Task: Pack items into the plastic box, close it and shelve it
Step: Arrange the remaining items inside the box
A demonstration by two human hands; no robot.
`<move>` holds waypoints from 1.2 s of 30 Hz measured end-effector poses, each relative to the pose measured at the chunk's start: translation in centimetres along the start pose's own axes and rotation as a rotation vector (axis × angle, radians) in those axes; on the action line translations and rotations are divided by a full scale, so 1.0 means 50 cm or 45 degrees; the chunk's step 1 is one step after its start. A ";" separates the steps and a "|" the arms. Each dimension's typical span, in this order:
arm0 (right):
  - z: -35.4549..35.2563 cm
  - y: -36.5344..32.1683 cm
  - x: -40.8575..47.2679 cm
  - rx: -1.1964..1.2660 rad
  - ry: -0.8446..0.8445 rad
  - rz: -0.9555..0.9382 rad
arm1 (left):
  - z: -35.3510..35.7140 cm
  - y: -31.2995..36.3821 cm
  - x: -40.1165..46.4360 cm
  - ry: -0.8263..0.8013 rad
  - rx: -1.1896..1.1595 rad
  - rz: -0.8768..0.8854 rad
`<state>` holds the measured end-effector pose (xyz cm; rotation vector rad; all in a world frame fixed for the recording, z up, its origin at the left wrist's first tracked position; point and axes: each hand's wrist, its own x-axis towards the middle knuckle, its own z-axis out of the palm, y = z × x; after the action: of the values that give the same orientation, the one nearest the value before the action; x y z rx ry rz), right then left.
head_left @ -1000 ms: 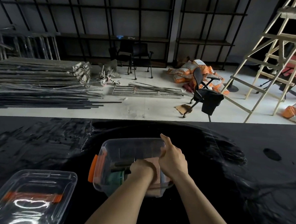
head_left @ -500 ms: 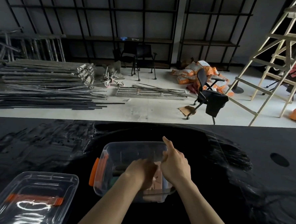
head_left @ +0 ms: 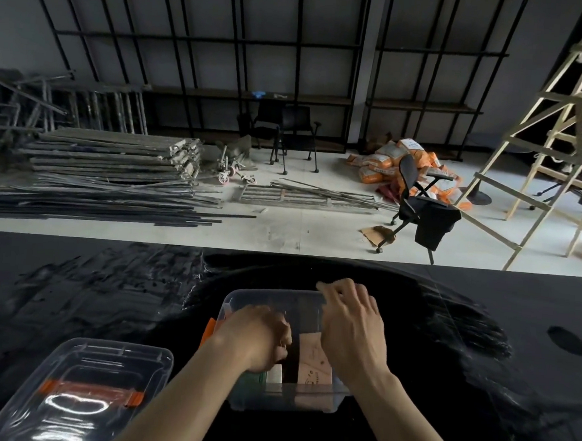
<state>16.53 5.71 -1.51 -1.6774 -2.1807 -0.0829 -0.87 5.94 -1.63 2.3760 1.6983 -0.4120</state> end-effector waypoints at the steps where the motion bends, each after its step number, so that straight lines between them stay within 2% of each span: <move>1: -0.007 -0.015 0.002 0.037 -0.055 -0.079 | -0.005 -0.008 -0.010 0.028 -0.001 0.010; 3: -0.014 -0.038 0.007 0.071 -0.324 -0.100 | -0.007 -0.019 -0.028 0.155 -0.051 0.011; 5: -0.014 -0.051 0.014 -0.078 -0.634 -0.081 | -0.008 -0.030 -0.046 0.296 -0.027 0.020; 7: -0.006 -0.056 0.018 -0.228 -0.795 -0.102 | -0.005 -0.047 -0.064 0.386 0.021 0.004; 10: 0.022 -0.062 0.016 -0.131 -0.952 -0.023 | 0.009 -0.077 -0.087 0.350 -0.001 -0.065; 14: 0.048 -0.059 0.017 -0.057 -0.941 0.043 | 0.033 -0.077 -0.094 0.354 0.028 -0.092; 18: 0.056 -0.058 0.017 -0.032 -0.932 0.059 | 0.038 -0.067 -0.093 0.471 -0.018 -0.114; 21: 0.056 -0.059 0.016 0.012 -0.884 0.090 | 0.044 -0.069 -0.097 0.759 -0.331 -0.171; 23: 0.057 -0.053 0.020 0.137 -0.786 0.112 | 0.046 -0.069 -0.094 0.962 -0.629 -0.292; 24: 0.058 -0.051 0.026 0.224 -0.757 0.143 | 0.048 -0.068 -0.089 1.000 -0.785 -0.369; 26: 0.056 -0.054 0.038 0.443 -0.817 0.253 | 0.060 -0.065 -0.072 0.917 -1.069 -0.496; 29: 0.048 -0.076 0.057 0.686 -1.114 0.486 | 0.078 -0.066 -0.054 0.728 -1.304 -0.626; 32: 0.045 -0.089 0.052 0.657 -1.321 0.542 | 0.094 -0.065 -0.045 0.704 -1.322 -0.656; 36: 0.070 -0.105 0.018 0.659 -1.309 0.613 | 0.140 -0.069 -0.043 0.627 -1.348 -0.628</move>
<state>10.47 6.04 -3.47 -2.0594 -1.9568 1.6261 -5.59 2.97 -7.51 1.3174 1.9480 0.8820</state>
